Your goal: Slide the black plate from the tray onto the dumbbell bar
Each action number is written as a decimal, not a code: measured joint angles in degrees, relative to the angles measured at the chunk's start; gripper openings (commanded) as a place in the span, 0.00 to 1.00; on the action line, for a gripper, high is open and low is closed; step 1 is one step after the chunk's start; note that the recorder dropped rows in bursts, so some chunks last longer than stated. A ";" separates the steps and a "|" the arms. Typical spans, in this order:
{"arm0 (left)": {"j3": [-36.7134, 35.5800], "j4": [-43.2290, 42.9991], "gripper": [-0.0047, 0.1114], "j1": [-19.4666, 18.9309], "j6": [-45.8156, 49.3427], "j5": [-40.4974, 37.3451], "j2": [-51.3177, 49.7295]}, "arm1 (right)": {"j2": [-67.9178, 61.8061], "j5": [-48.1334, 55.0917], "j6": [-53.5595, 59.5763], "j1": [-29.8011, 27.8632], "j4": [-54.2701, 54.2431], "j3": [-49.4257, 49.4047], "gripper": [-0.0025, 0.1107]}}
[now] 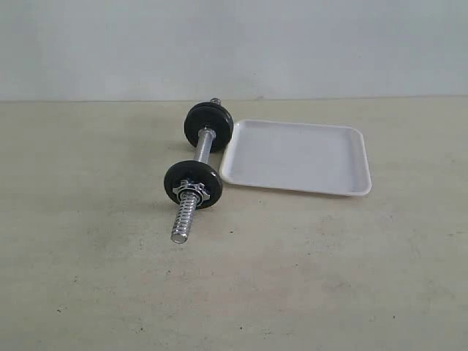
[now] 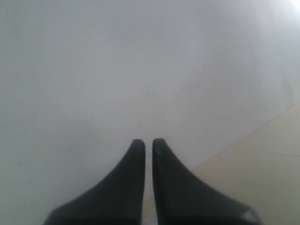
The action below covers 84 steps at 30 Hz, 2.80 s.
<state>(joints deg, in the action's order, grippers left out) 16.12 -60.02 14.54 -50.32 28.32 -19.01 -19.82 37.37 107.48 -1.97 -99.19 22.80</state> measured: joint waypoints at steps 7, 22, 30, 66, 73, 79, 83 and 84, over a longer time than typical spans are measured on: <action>-3.57 6.92 0.08 0.00 1.09 -10.27 0.00 | 0.04 -15.17 -6.44 0.00 -0.04 -2.99 0.02; -3.93 14.95 0.08 0.00 -4.70 -27.46 0.00 | -1.31 -41.67 -31.96 0.00 -0.71 -3.20 0.02; -3.93 15.07 0.08 0.00 -5.00 -27.91 0.00 | -1.31 -41.77 -32.25 0.00 -0.71 -3.20 0.02; -4.27 15.07 0.08 0.00 -5.00 -28.32 0.69 | 18.90 -45.81 -58.20 9.33 50.80 -12.58 0.02; -4.27 15.07 0.08 0.00 -5.00 -28.32 0.69 | 19.52 -43.80 -91.69 9.33 89.22 -18.96 0.02; -4.27 15.07 0.08 0.00 -5.00 -28.32 0.69 | 19.52 -38.63 -101.86 7.70 96.67 -22.52 0.02; -4.27 15.07 0.08 0.00 -5.00 -28.32 0.69 | 19.52 -31.97 -102.20 7.48 97.59 -22.52 0.02; -4.27 15.07 0.08 0.00 -5.00 -28.32 0.69 | 19.52 -29.09 -102.10 7.44 97.74 -22.52 0.02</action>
<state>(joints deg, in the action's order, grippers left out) 11.85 -44.96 14.54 -55.31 0.00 -18.33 -0.29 8.28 5.38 5.48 -1.45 0.28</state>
